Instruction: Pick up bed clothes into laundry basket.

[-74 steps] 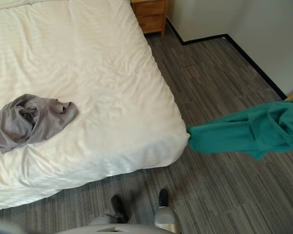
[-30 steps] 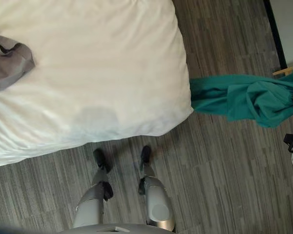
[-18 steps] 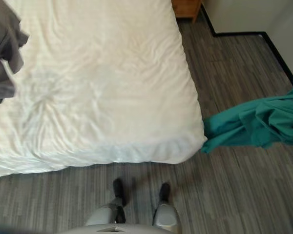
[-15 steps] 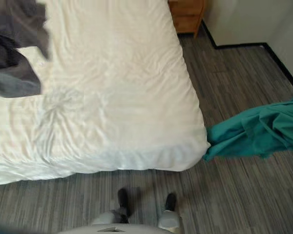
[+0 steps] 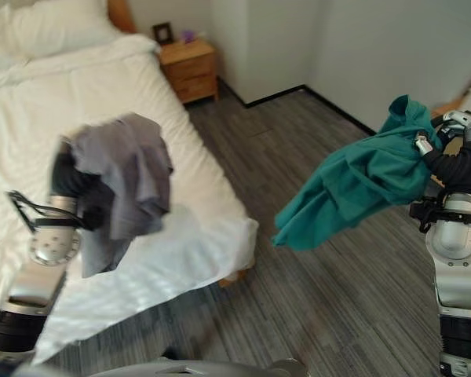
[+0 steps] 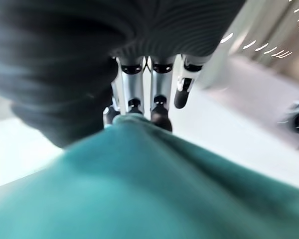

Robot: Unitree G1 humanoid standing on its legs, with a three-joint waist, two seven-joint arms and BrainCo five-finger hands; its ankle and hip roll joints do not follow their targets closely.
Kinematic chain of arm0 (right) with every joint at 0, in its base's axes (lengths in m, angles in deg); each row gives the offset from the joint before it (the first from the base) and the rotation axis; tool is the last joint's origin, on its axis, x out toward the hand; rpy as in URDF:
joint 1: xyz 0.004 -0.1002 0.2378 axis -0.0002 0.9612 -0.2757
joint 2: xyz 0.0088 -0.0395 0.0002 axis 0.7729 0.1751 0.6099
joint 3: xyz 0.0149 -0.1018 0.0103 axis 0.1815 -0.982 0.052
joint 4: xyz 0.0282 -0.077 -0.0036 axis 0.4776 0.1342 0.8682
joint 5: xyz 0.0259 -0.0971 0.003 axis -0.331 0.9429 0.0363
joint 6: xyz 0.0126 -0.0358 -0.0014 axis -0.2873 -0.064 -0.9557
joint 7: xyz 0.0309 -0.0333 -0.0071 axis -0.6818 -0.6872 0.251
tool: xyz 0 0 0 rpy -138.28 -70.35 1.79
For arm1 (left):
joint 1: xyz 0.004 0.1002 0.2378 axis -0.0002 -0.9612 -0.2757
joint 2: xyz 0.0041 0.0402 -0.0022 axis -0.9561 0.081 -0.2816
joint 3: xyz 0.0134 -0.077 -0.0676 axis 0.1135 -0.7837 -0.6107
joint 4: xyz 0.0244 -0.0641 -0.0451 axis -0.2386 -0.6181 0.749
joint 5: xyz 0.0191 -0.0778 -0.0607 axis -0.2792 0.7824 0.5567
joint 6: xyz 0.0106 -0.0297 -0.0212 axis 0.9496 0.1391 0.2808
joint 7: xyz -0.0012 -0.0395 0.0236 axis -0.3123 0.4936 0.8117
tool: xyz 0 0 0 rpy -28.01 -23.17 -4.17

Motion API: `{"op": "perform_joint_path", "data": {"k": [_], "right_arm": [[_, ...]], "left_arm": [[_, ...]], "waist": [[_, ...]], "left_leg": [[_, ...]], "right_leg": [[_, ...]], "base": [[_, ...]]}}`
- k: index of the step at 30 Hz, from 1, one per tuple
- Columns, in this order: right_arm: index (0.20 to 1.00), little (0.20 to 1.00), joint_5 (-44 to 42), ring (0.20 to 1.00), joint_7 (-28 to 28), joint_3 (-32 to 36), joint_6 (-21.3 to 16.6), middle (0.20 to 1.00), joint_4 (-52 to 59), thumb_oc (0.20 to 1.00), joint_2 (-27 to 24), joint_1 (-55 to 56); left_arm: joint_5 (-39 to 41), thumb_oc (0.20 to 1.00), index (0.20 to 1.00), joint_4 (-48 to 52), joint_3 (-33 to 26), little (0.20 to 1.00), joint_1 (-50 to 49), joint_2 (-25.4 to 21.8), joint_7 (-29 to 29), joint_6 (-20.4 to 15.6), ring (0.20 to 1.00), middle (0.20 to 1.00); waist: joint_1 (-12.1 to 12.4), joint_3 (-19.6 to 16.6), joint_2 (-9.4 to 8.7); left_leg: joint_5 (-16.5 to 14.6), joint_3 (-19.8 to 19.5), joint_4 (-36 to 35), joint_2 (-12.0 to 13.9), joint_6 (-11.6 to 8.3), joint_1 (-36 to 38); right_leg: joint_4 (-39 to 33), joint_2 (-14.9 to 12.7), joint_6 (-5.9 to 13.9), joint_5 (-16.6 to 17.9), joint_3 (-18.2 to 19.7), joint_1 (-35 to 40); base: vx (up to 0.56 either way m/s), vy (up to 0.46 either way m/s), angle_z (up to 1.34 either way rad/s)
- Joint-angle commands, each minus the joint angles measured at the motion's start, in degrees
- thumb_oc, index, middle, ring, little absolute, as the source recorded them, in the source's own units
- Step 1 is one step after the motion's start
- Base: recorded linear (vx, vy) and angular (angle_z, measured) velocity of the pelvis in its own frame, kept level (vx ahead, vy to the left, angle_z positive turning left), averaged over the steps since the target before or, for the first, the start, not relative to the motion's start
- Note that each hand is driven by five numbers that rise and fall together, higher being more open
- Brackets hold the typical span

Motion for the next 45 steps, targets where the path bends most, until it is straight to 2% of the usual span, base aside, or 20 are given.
{"op": "perform_joint_path", "data": {"k": [1,5,7,8,9,12,13,15,19,22,24,26,27,28,30,33,36,38,41,45], "right_arm": [[0.200,0.200,0.01,0.200,0.85,0.58,-1.89,0.200,3.26,0.200,-3.74,-7.59],[0.200,0.200,0.18,0.200,2.06,-6.36,-0.84,0.200,1.68,0.200,-6.92,-14.71],[0.200,0.200,0.19,0.200,2.14,-6.54,-0.81,0.200,1.51,0.200,-7.04,-15.15],[0.200,0.200,1.29,0.200,2.49,-8.11,0.18,0.200,0.64,0.200,-8.36,-16.32],[0.200,0.200,2.49,0.200,3.03,-9.31,0.71,0.200,-0.63,0.200,-9.64,-18.03],[0.200,0.200,2.48,0.200,3.68,-10.75,0.76,0.200,-1.83,0.200,-10.47,-20.47],[0.200,0.200,2.38,0.200,4.22,-12.43,1.48,0.200,-3.51,0.200,-10.93,-22.24],[0.200,0.200,2.78,0.200,4.31,-15.35,2.11,0.200,-4.87,0.200,-11.32,-25.33],[0.200,0.200,2.06,0.200,4.34,-20.76,2.83,0.200,-8.19,0.200,-11.92,-30.92],[0.200,0.200,2.10,0.200,3.01,-27.68,3.53,0.200,-12.10,0.200,-11.84,-36.66],[0.200,0.200,2.96,0.200,2.69,-29.10,4.03,0.200,-12.28,0.200,-11.34,-37.88],[0.200,0.200,5.05,0.200,2.79,-30.86,5.44,0.200,-13.75,0.200,-10.63,-40.94],[0.200,0.200,5.04,0.200,2.80,-30.88,5.44,0.200,-13.77,0.200,-10.63,-40.98],[0.200,0.200,6.19,0.200,2.97,-30.58,6.04,0.200,-13.34,0.200,-11.05,-42.15],[0.200,0.200,6.75,0.200,3.37,-30.01,6.15,0.200,-12.96,0.200,-11.46,-43.18],[0.200,0.200,6.31,0.200,3.75,-27.64,6.44,0.200,-12.72,0.200,-13.67,-41.87],[0.200,0.200,5.48,0.200,3.49,-23.91,6.43,0.200,-12.29,0.200,-15.45,-37.17],[0.200,0.200,5.50,0.200,3.45,-22.05,6.99,0.200,-13.20,0.200,-18.26,-34.42],[0.200,0.200,6.89,0.200,3.24,-20.25,8.28,0.200,-15.30,0.200,-20.56,-32.44],[0.200,0.200,7.99,0.200,2.34,-21.18,8.82,0.200,-18.03,0.200,-23.39,-33.13]], "left_arm": [[5.36,0.200,0.200,1.48,-1.33,0.200,10.36,0.42,0.35,-3.55,0.200,0.200],[7.93,0.200,0.200,-2.29,2.50,0.200,15.91,3.75,2.24,-3.34,0.200,0.200],[7.96,0.200,0.200,-2.55,2.42,0.200,16.25,3.78,2.29,-3.46,0.200,0.200],[8.49,0.200,0.200,-3.96,3.36,0.200,17.22,4.37,3.09,-3.83,0.200,0.200],[7.82,0.200,0.200,-4.35,4.78,0.200,17.93,4.49,2.97,-3.89,0.200,0.200],[6.97,0.200,0.200,-4.57,5.43,0.200,18.51,4.78,3.02,-3.62,0.200,0.200],[6.52,0.200,0.200,-5.28,6.11,0.200,18.88,5.39,3.22,-3.18,0.200,0.200],[6.17,0.200,0.200,-5.72,6.42,0.200,19.34,5.23,3.68,-2.78,0.200,0.200],[5.94,0.200,0.200,-6.68,6.90,0.200,20.11,5.17,4.58,-2.24,0.200,0.200],[7.07,0.200,0.200,-8.58,7.42,0.200,20.85,4.58,5.26,-1.37,0.200,0.200],[7.90,0.200,0.200,-8.59,8.54,0.200,21.81,3.04,5.68,-1.02,0.200,0.200],[8.14,0.200,0.200,-10.27,9.20,0.200,24.32,1.49,6.73,0.22,0.200,0.200],[8.14,0.200,0.200,-10.29,9.19,0.200,24.34,1.49,6.73,0.21,0.200,0.200],[7.04,0.200,0.200,-11.29,10.18,0.200,26.48,1.60,7.28,0.87,0.200,0.200],[6.47,0.200,0.200,-12.12,10.87,0.200,28.67,2.00,7.71,0.96,0.200,0.200],[5.30,0.200,0.200,-11.37,11.88,0.200,29.98,3.22,6.79,0.80,0.200,0.200],[4.17,0.200,0.200,-11.00,12.51,0.200,28.87,4.23,5.64,0.67,0.200,0.200],[3.73,0.200,0.200,-11.53,12.77,0.200,27.64,5.53,4.38,0.59,0.200,0.200],[3.50,0.200,0.200,-11.58,12.03,0.200,25.44,5.88,3.25,0.23,0.200,0.200],[3.50,0.200,0.200,-12.02,12.69,0.200,24.45,6.60,2.55,0.02,0.200,0.200]], "waist": [[0.04,-0.20,-0.79],[0.07,2.61,0.39],[0.14,2.91,0.72],[2.05,4.82,-0.34],[3.24,5.52,-2.09],[3.79,5.64,-2.47],[4.29,6.12,-2.52],[5.44,6.07,-1.56],[8.18,5.88,-0.03],[9.96,4.84,0.27],[10.83,4.56,-1.71],[11.25,4.54,-3.28],[11.25,4.53,-3.30],[9.10,5.16,-2.76],[6.76,6.01,-0.87],[3.21,7.21,0.88],[0.12,7.53,0.30],[-2.36,7.73,-1.00],[-3.23,7.39,-0.91],[-3.53,5.80,-2.88]], "left_leg": [[4.24,1.88,-8.83,-1.15,-5.94,1.35],[8.05,-1.43,-0.12,4.44,-8.98,1.62],[7.80,-1.47,0.73,5.15,-9.04,1.33],[6.13,-11.62,8.12,1.22,-6.64,-3.71],[-0.06,-19.62,10.38,-5.74,-3.84,-7.82],[-2.12,-19.78,10.76,-8.92,-2.53,-10.11],[-3.82,-18.41,11.24,-12.10,-1.60,-14.28],[-2.33,-16.33,8.26,-14.49,-1.01,-17.00],[1.88,-10.26,1.69,-13.97,-1.73,-18.41],[2.21,-7.94,-4.88,-14.50,1.20,-15.25],[1.44,-8.34,-6.04,-15.94,2.97,-14.02],[-0.27,-6.34,-7.28,-16.98,5.39,-10.53],[-0.26,-6.32,-7.30,-17.00,5.40,-10.56],[-1.52,-7.18,-7.74,-16.89,5.78,-7.71],[-3.12,-8.64,-8.48,-15.90,5.34,-4.66],[-4.95,-12.84,-9.80,-16.01,3.77,-1.38],[-6.26,-16.48,-9.92,-16.44,2.18,0.29],[-8.70,-19.19,-9.92,-15.88,-0.46,3.46],[-11.05,-19.57,-9.92,-13.19,-2.99,7.43],[-15.86,-22.50,-6.18,-12.86,-3.61,11.93]], "right_leg": [[-10.20,-0.33,6.00,2.47,-1.02,8.30],[-16.32,6.18,3.47,-1.37,6.26,8.88],[-16.33,6.63,3.17,-1.44,6.38,8.83],[-16.86,7.83,1.77,-1.81,10.02,8.72],[-16.86,8.45,1.41,-2.02,15.47,8.55],[-16.86,8.72,1.47,-2.00,18.69,8.36],[-16.86,9.51,1.03,-2.93,21.20,9.59],[-16.86,11.79,0.85,-3.77,24.02,10.37],[-16.86,14.69,0.40,-6.58,26.94,13.91],[-16.79,16.53,0.70,-8.25,27.40,18.01],[-11.48,15.49,2.46,-7.42,26.63,17.94],[1.63,12.58,8.30,-1.63,23.74,13.46],[1.73,12.54,8.30,-1.69,23.75,13.38],[12.25,11.38,8.30,5.43,22.35,8.02],[17.51,8.00,8.30,5.76,20.24,1.45],[12.27,2.93,7.29,1.81,19.05,-4.09],[2.54,2.71,5.88,0.65,18.34,-4.62],[-11.24,0.48,7.70,6.51,19.69,-9.28],[-15.81,-2.66,8.30,11.21,15.66,-13.14],[-15.86,-2.67,8.30,13.25,16.61,-9.80]], "base": [[-0.08,-0.246,-0.82],[-0.01,-0.335,-1.35],[0.06,-0.265,-1.28],[0.23,-0.514,-1.44],[0.22,-0.499,-1.62],[0.25,-0.217,-1.37],[0.29,-0.178,-0.83],[0.27,-0.149,-0.59],[0.41,-0.105,-1.43],[0.52,-0.097,-0.89],[0.41,-0.107,-0.49],[0.30,-0.105,-0.49],[0.39,-0.163,-0.16],[0.19,-0.078,-0.02],[0.35,-0.050,0.78],[0.42,-0.065,0.93],[0.32,-0.226,1.52],[0.45,-0.368,0.96],[0.45,-0.388,0.89],[0.44,-0.325,0.11]]}}
